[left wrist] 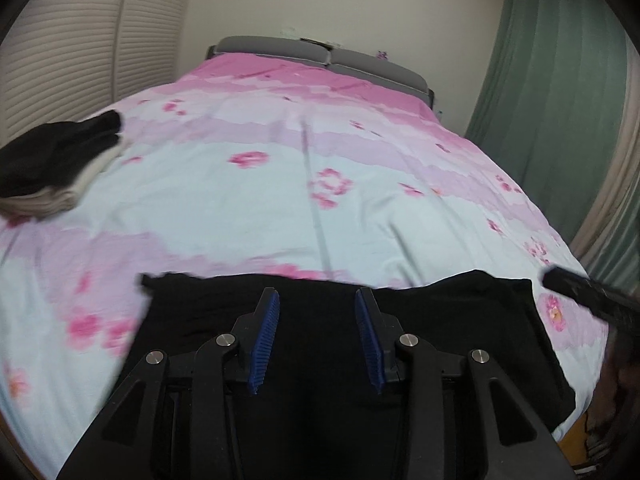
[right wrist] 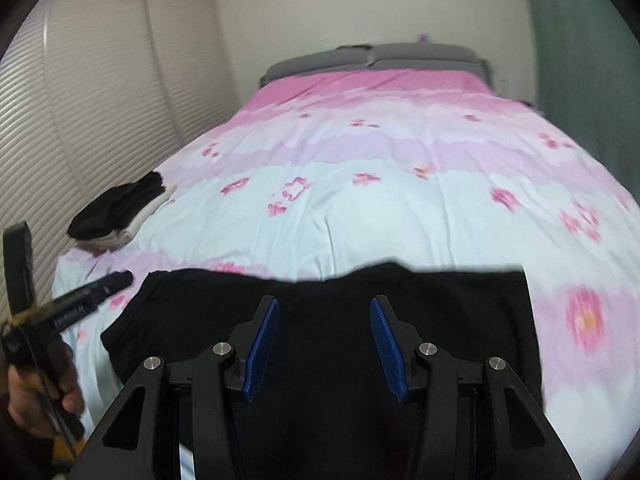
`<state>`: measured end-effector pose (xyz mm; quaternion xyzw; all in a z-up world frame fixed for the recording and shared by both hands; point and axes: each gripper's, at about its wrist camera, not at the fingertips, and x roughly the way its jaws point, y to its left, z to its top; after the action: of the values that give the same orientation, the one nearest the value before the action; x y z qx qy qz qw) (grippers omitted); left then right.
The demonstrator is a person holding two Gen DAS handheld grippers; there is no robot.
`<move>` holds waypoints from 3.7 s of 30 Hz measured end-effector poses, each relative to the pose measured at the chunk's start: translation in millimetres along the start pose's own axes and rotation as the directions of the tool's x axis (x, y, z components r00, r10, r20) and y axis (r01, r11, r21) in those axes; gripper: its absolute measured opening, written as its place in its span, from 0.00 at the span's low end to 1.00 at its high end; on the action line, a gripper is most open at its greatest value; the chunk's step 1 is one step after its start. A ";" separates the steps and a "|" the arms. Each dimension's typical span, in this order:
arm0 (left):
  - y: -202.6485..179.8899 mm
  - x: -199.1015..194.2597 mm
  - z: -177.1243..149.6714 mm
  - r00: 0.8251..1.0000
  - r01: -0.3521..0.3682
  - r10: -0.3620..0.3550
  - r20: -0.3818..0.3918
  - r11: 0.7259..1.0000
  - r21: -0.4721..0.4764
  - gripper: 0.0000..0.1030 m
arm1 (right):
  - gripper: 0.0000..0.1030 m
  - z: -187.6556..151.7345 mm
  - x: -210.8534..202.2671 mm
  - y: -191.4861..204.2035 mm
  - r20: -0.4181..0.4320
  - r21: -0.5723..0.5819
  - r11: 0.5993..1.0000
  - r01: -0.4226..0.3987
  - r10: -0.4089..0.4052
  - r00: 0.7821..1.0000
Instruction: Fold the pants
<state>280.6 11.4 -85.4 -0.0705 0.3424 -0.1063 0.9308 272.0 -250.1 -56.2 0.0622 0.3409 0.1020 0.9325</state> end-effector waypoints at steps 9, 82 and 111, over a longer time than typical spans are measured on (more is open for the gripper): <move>-36.2 67.9 19.5 1.000 -0.015 0.015 -0.014 1.000 0.016 0.42 | 0.47 72.7 124.5 -59.9 -0.376 -0.007 0.975 -0.223 0.204 0.904; -105.7 52.2 -33.3 0.999 -0.021 0.031 -0.045 0.976 0.217 0.47 | 0.01 -13.4 93.8 -218.2 -0.258 0.241 0.957 0.161 -0.096 0.961; -128.0 78.6 -16.0 0.999 -0.047 0.051 -0.018 0.977 0.208 0.48 | 0.30 -3.5 77.5 -216.0 -0.157 0.142 0.990 0.010 0.013 0.987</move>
<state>309.3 -132.7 -120.3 0.0364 0.3419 -0.1192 0.9314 359.5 -441.8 -147.2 0.1207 0.4201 0.0826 0.8956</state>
